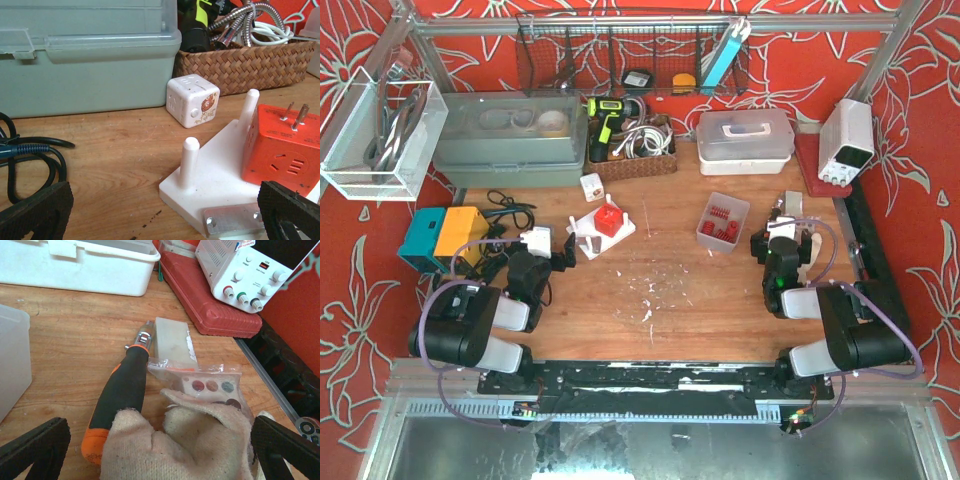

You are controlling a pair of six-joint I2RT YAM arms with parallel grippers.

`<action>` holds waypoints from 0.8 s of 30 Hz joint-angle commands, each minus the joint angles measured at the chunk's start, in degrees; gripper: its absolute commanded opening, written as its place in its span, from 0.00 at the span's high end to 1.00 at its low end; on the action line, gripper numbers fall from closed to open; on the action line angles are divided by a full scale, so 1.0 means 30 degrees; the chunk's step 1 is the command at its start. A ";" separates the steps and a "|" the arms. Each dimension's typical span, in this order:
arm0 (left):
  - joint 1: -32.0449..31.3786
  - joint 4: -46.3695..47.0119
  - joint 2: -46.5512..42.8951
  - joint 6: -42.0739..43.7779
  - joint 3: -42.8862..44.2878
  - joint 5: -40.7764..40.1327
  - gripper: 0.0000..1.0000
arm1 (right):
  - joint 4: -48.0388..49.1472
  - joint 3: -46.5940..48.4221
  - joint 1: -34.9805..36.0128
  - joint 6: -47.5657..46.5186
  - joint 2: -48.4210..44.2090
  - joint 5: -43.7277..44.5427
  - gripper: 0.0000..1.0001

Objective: Install the large spring

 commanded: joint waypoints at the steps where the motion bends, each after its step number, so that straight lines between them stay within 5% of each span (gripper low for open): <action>1: 0.0076 0.0451 -0.0193 0.0159 -0.0022 -0.0166 0.00 | -0.0131 0.0439 -0.0125 0.0341 -0.0058 -0.0079 0.01; 19: 0.0060 0.0454 -0.0511 0.0131 -0.0117 -0.0128 0.00 | 0.0310 0.0217 -0.0131 0.0247 -0.0260 0.0023 0.01; 24: 0.0060 -0.1984 -0.4172 -0.0309 -0.0425 -0.0732 0.00 | -0.3735 0.0516 -0.0102 0.0510 -0.4297 0.0201 0.01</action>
